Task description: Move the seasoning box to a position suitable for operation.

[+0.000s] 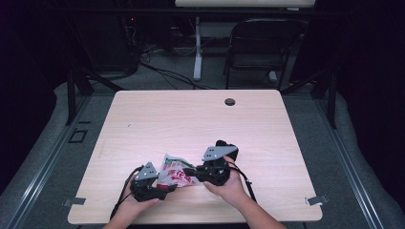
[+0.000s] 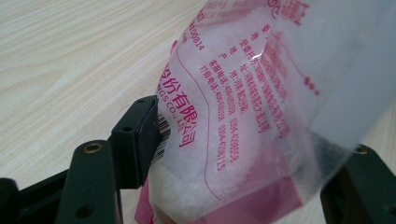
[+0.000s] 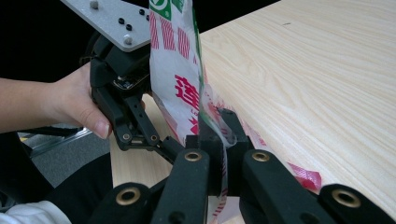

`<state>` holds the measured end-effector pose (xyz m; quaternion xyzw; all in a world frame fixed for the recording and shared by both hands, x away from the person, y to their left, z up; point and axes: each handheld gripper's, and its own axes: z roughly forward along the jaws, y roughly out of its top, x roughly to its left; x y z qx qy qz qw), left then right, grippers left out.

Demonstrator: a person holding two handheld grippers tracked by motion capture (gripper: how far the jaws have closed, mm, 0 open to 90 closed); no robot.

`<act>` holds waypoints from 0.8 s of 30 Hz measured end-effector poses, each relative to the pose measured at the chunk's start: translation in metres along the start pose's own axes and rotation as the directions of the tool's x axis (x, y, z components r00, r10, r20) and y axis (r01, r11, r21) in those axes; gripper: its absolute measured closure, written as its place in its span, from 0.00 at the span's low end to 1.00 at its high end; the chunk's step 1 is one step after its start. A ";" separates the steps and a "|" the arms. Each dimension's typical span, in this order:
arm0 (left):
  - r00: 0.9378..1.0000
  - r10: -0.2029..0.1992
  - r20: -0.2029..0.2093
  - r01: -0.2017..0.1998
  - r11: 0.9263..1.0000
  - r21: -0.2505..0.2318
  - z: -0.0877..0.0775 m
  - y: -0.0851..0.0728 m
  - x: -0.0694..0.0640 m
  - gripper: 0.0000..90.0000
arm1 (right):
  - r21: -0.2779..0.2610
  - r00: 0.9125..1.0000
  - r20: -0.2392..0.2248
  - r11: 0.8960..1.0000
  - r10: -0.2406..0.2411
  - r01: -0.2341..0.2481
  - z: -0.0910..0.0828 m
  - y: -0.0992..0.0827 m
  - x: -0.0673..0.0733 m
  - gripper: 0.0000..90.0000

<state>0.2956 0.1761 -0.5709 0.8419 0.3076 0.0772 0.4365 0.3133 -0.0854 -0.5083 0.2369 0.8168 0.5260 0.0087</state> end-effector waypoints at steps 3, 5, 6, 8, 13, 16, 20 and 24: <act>1.000 0.005 -0.008 -0.005 1.000 0.005 0.001 0.000 0.000 0.40 | 0.001 1.000 0.000 1.000 -0.002 0.002 0.000 -0.001 0.001 1.00; 1.000 0.005 -0.010 -0.005 1.000 0.007 0.002 0.000 0.000 0.38 | 0.003 1.000 -0.006 1.000 -0.005 0.005 -0.001 -0.002 0.001 1.00; 1.000 0.003 -0.009 -0.003 1.000 0.008 0.003 -0.001 0.000 0.38 | 0.006 1.000 -0.007 1.000 -0.006 0.006 -0.001 -0.003 0.001 1.00; 1.000 0.005 -0.012 -0.005 1.000 0.006 0.004 -0.001 0.000 0.36 | 0.004 1.000 -0.008 1.000 -0.006 0.006 -0.002 -0.004 0.001 1.00; 1.000 0.029 -0.013 -0.029 1.000 0.009 0.008 -0.003 0.000 0.32 | 0.005 1.000 -0.004 1.000 -0.008 0.008 -0.002 -0.005 0.002 1.00; 1.000 0.021 -0.008 -0.021 1.000 0.022 0.011 -0.004 0.001 0.31 | 0.010 1.000 -0.010 1.000 -0.014 0.014 -0.003 -0.006 0.002 1.00; 1.000 0.016 -0.001 -0.016 1.000 0.025 0.013 -0.006 0.002 0.30 | 0.016 1.000 -0.012 1.000 -0.015 0.015 -0.004 -0.007 0.002 1.00; 1.000 0.011 0.001 -0.011 0.999 0.037 0.015 -0.007 0.002 0.30 | 0.026 1.000 -0.011 0.999 -0.026 0.026 -0.005 -0.009 0.003 1.00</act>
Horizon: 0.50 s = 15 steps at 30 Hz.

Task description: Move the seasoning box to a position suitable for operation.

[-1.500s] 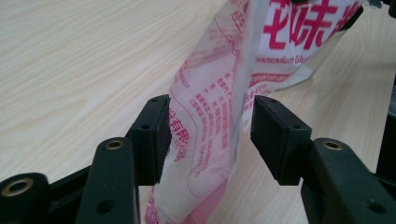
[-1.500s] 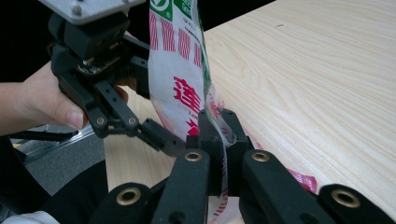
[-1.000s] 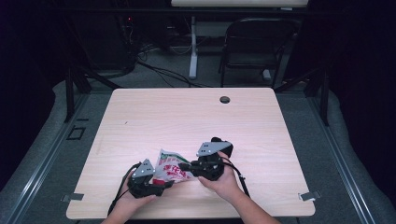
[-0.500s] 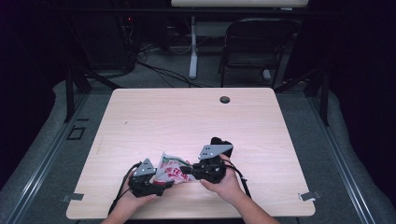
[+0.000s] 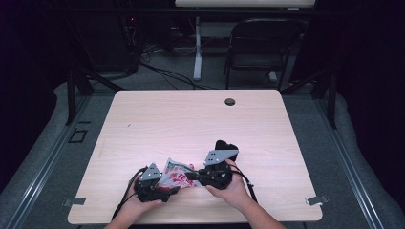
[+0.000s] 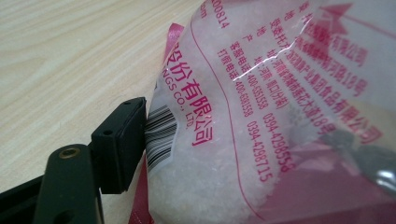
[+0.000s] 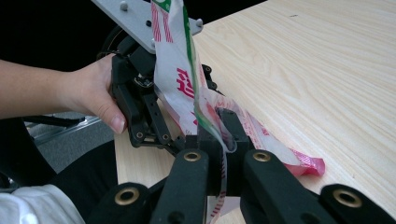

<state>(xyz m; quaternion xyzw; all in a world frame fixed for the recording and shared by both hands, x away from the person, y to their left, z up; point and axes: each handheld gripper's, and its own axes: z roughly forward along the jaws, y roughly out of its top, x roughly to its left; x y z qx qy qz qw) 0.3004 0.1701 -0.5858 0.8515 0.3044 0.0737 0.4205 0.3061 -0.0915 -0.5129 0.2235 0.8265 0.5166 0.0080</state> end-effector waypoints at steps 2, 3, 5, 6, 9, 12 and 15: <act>1.000 -0.002 0.008 0.002 1.000 0.011 0.002 -0.001 0.000 0.30 | 0.002 1.000 -0.001 1.000 -0.008 0.008 0.000 -0.001 0.000 1.00; 1.000 0.004 0.008 -0.004 1.000 0.020 0.002 -0.001 0.000 0.30 | 0.006 1.000 -0.001 1.000 -0.012 0.012 -0.001 -0.001 0.001 1.00; 1.000 0.008 -0.005 -0.008 1.000 0.024 0.003 -0.001 -0.001 0.30 | 0.012 1.000 -0.002 1.000 -0.022 0.022 -0.002 -0.002 0.001 1.00; 1.000 0.005 -0.006 -0.004 1.000 0.022 0.003 -0.001 -0.001 0.30 | 0.014 1.000 0.001 1.000 -0.023 0.023 -0.002 -0.002 0.002 1.00; 1.000 0.005 0.002 -0.005 0.999 0.031 0.003 0.000 -0.001 0.30 | 0.015 1.000 0.002 1.000 -0.026 0.025 -0.002 -0.002 0.002 1.00; 1.000 0.022 -0.012 -0.021 0.999 0.046 0.005 0.000 -0.003 0.30 | 0.012 1.000 0.003 1.000 -0.023 0.023 -0.001 -0.002 0.002 1.00; 0.999 0.035 -0.039 -0.033 0.998 0.050 0.006 0.001 -0.005 0.30 | 0.011 1.000 0.001 1.000 -0.022 0.022 -0.001 -0.002 0.002 1.00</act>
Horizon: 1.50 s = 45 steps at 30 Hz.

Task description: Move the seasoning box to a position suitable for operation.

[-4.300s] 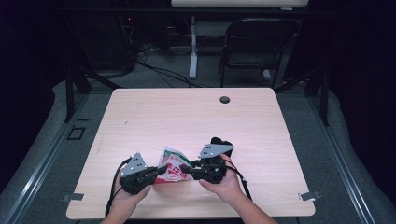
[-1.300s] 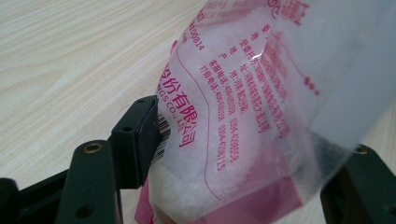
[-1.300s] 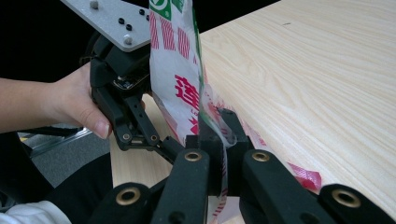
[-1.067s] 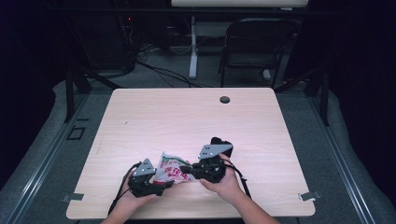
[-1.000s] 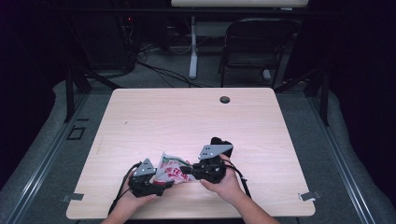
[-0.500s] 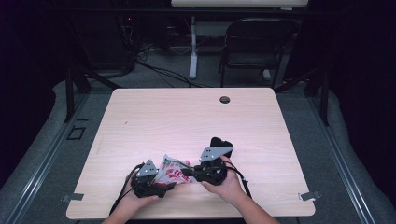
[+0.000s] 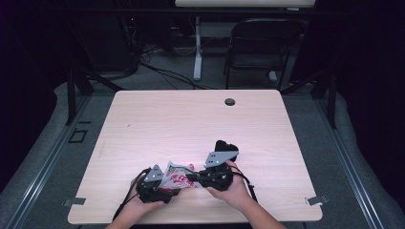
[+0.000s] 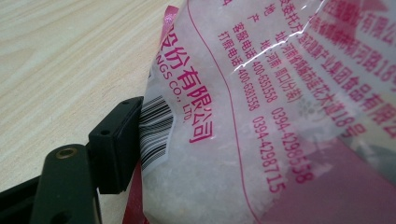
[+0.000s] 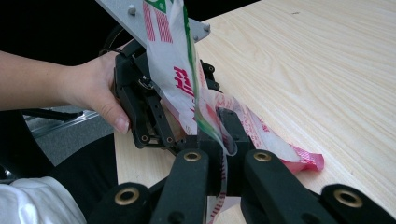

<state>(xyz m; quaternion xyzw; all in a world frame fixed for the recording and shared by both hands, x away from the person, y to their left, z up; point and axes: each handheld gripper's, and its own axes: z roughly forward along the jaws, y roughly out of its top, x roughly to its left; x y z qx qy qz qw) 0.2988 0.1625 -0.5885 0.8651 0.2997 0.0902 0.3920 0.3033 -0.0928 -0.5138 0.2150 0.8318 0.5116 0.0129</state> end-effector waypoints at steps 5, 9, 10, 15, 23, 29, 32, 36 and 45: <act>1.000 0.009 -0.002 -0.009 1.000 0.000 0.001 0.000 -0.001 0.31 | -0.006 1.000 0.001 1.000 0.007 -0.007 0.000 0.000 0.000 1.00; 1.000 0.021 -0.020 -0.021 1.000 0.006 0.000 0.000 -0.001 0.35 | -0.014 1.000 0.002 1.000 0.018 -0.018 0.001 0.001 -0.001 1.00; 0.999 0.024 -0.023 -0.024 1.000 0.006 0.000 0.000 0.000 0.36 | -0.017 1.000 0.003 1.000 0.020 -0.020 0.001 0.001 -0.001 1.00; 0.998 0.034 -0.052 -0.034 0.999 0.007 0.000 0.000 -0.002 0.41 | -0.033 0.999 0.004 0.999 0.036 -0.036 0.002 0.001 -0.003 1.00; 0.997 0.049 -0.058 -0.049 0.999 0.000 -0.002 -0.001 -0.001 0.53 | -0.048 0.999 0.013 0.998 0.047 -0.046 0.005 0.006 -0.005 1.00; 0.997 0.055 -0.051 -0.056 0.998 -0.006 -0.002 -0.001 -0.001 0.57 | -0.048 0.999 0.011 0.998 0.048 -0.048 0.005 0.006 -0.004 1.00; 0.996 0.070 -0.061 -0.070 0.997 -0.009 -0.002 -0.001 -0.002 0.59 | -0.048 0.999 0.012 0.998 0.048 -0.047 0.005 0.007 -0.004 1.00; 0.995 0.081 -0.067 -0.082 0.997 -0.012 -0.002 0.000 -0.002 0.61 | -0.051 0.999 0.018 0.997 0.052 -0.051 0.006 0.007 -0.004 1.00; 0.989 0.114 -0.093 -0.115 0.993 -0.003 -0.004 0.002 -0.005 0.65 | -0.055 0.998 0.019 0.997 0.058 -0.057 0.005 0.008 -0.003 1.00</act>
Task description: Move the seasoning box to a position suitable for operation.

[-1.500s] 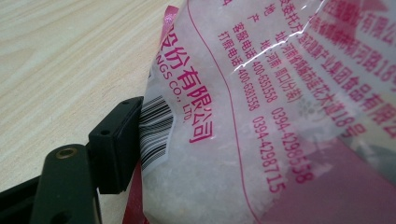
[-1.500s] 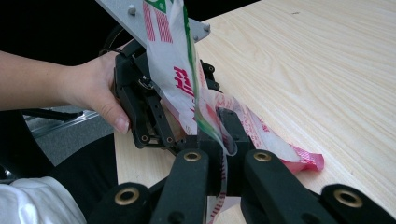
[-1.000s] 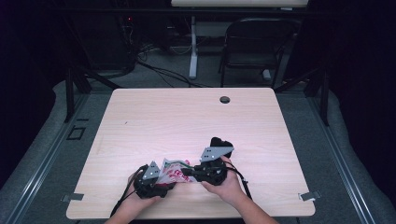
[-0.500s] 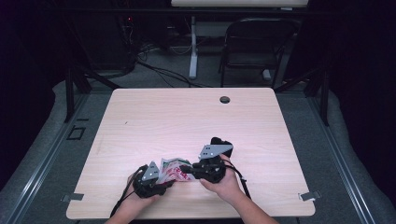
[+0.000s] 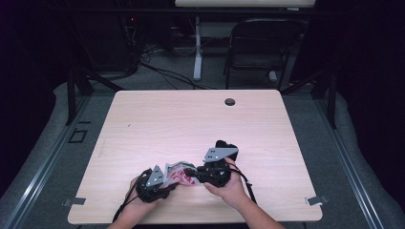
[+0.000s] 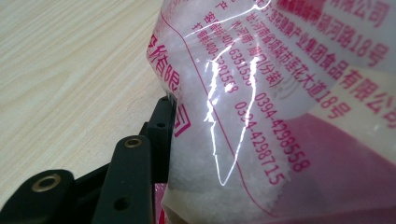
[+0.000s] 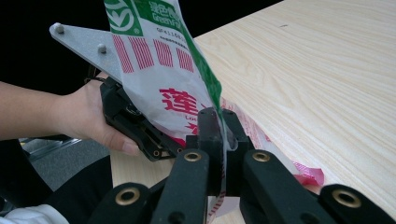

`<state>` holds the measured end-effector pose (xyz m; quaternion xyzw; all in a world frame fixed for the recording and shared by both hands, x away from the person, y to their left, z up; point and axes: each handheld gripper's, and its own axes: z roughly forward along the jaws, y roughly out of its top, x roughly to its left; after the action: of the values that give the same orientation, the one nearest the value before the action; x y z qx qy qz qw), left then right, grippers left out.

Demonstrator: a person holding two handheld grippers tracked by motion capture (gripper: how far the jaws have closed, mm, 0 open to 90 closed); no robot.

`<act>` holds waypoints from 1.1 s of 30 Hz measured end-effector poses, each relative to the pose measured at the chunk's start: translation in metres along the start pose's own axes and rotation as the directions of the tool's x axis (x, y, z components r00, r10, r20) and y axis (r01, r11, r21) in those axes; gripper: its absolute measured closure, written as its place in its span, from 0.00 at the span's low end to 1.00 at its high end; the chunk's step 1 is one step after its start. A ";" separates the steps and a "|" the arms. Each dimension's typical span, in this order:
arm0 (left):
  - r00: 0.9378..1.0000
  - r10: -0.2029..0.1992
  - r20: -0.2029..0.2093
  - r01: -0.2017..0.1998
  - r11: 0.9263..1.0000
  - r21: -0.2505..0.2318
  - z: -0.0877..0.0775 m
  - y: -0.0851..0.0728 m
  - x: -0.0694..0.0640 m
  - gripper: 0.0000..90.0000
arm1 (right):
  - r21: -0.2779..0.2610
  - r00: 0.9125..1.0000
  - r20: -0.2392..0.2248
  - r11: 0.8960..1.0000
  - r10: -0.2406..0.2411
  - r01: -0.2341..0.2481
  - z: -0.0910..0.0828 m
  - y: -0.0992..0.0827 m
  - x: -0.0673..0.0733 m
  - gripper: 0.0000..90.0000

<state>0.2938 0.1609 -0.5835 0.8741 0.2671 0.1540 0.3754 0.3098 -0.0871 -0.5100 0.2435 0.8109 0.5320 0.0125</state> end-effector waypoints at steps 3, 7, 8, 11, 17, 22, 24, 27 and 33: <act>1.000 0.009 -0.014 -0.009 1.000 -0.007 -0.001 0.001 -0.001 0.65 | 0.001 1.000 -0.003 1.000 0.000 0.000 -0.001 0.000 0.000 1.00; 0.999 0.028 -0.032 -0.029 0.999 -0.018 -0.003 0.002 -0.002 0.66 | -0.006 1.000 -0.006 1.000 0.001 -0.001 -0.002 0.002 0.001 1.00; 0.999 0.032 -0.033 -0.033 0.999 -0.018 -0.003 0.002 -0.002 0.66 | -0.008 1.000 -0.005 1.000 0.002 -0.002 -0.002 0.002 0.002 1.00; 0.998 0.041 -0.041 -0.042 0.999 -0.027 -0.004 0.003 -0.002 0.66 | -0.018 1.000 0.000 1.000 0.007 -0.007 -0.003 0.003 0.003 1.00; 1.000 0.014 -0.020 -0.015 0.999 -0.045 -0.005 0.003 -0.001 0.66 | -0.038 1.000 0.017 0.999 0.005 -0.005 -0.004 0.006 0.007 1.00; 1.000 -0.017 -0.001 0.017 0.999 -0.051 -0.004 0.003 -0.001 0.65 | -0.042 1.000 0.021 0.999 0.003 -0.003 -0.003 0.008 0.007 1.00; 0.999 -0.030 0.014 0.031 0.998 -0.061 -0.005 0.003 0.000 0.65 | -0.046 1.000 0.019 0.999 0.003 -0.002 -0.004 0.010 0.007 1.00; 0.997 -0.059 0.041 0.062 0.995 -0.078 -0.005 0.004 0.000 0.64 | -0.058 1.000 0.015 0.998 -0.005 0.005 -0.005 0.012 0.008 1.00; 0.988 -0.114 0.103 0.124 0.987 -0.100 -0.002 0.002 0.002 0.57 | -0.064 1.000 0.011 0.998 -0.021 0.022 -0.007 0.015 0.011 1.00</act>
<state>0.2953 0.1615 -0.5805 0.8417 0.2918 0.1025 0.4427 0.3034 -0.0839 -0.4916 0.2371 0.7958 0.5564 0.0302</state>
